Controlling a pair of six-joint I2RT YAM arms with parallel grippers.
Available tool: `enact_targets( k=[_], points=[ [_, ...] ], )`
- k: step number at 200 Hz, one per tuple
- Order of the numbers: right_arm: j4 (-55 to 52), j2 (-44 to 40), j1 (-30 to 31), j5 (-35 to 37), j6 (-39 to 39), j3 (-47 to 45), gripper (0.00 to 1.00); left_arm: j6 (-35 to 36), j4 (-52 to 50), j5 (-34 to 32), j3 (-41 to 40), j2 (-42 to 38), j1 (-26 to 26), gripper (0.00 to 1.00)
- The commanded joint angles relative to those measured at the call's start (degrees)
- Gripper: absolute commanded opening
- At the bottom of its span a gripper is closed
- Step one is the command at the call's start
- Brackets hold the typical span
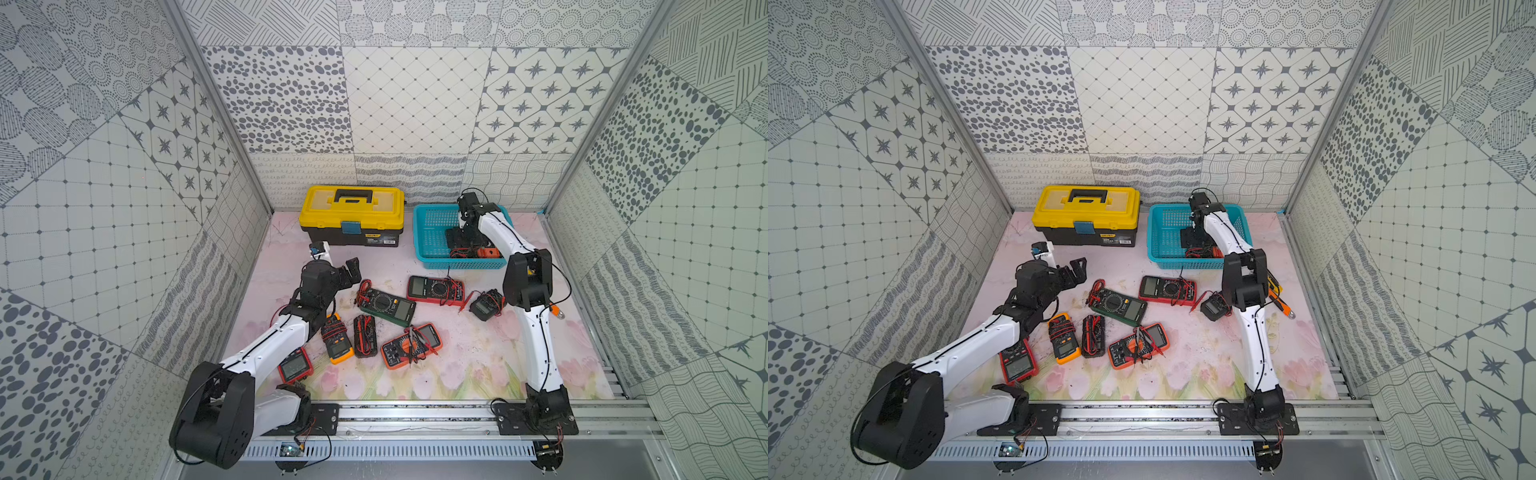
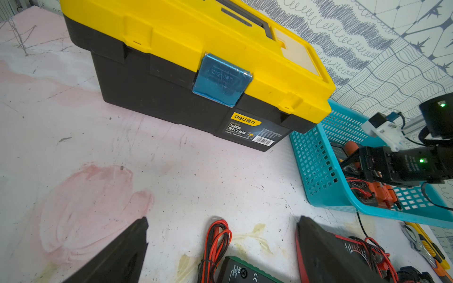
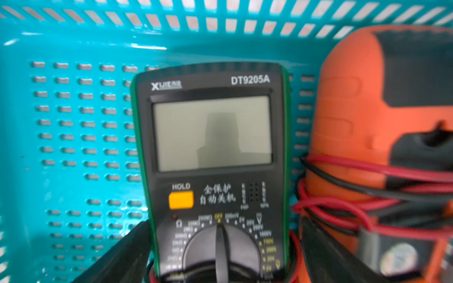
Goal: Put the multimeter into the basket
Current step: Place the multimeter in the basket, then adjust the multimeter at the center of the board.
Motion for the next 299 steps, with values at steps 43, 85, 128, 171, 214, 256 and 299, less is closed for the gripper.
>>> enact_targets(
  k=[43,85,128,171,214,256,299],
  points=[
    [2.2,-17.1,4.1,4.0,-3.6,-8.4,0.98,1.9,-0.2,-1.9,0.4,-1.2,0.0,0.99],
    [10.0,-32.7,10.6,1.0,-6.8,-28.2,0.98,1.8,0.1,-1.9,0.1,-0.9,0.0,0.99],
    [14.7,-45.3,19.4,-2.8,-16.0,-46.2,0.98,1.4,0.4,-1.5,0.3,-0.3,0.0,0.99],
    [16.1,-48.9,22.1,-8.2,-20.9,-55.8,0.98,1.4,0.4,-1.6,0.3,-0.6,0.0,0.99],
    [16.3,-42.6,22.1,-6.7,-25.9,-53.8,0.98,1.3,0.4,-1.6,0.3,-1.0,0.0,0.99],
    [19.1,-36.4,22.3,-2.8,-30.5,-50.6,0.96,1.6,-0.2,-1.8,0.3,-1.5,0.0,0.99],
    [23.3,-34.3,22.4,-1.8,-34.4,-50.8,0.98,1.7,-0.3,-2.2,0.2,-1.5,0.0,0.99]
  ],
)
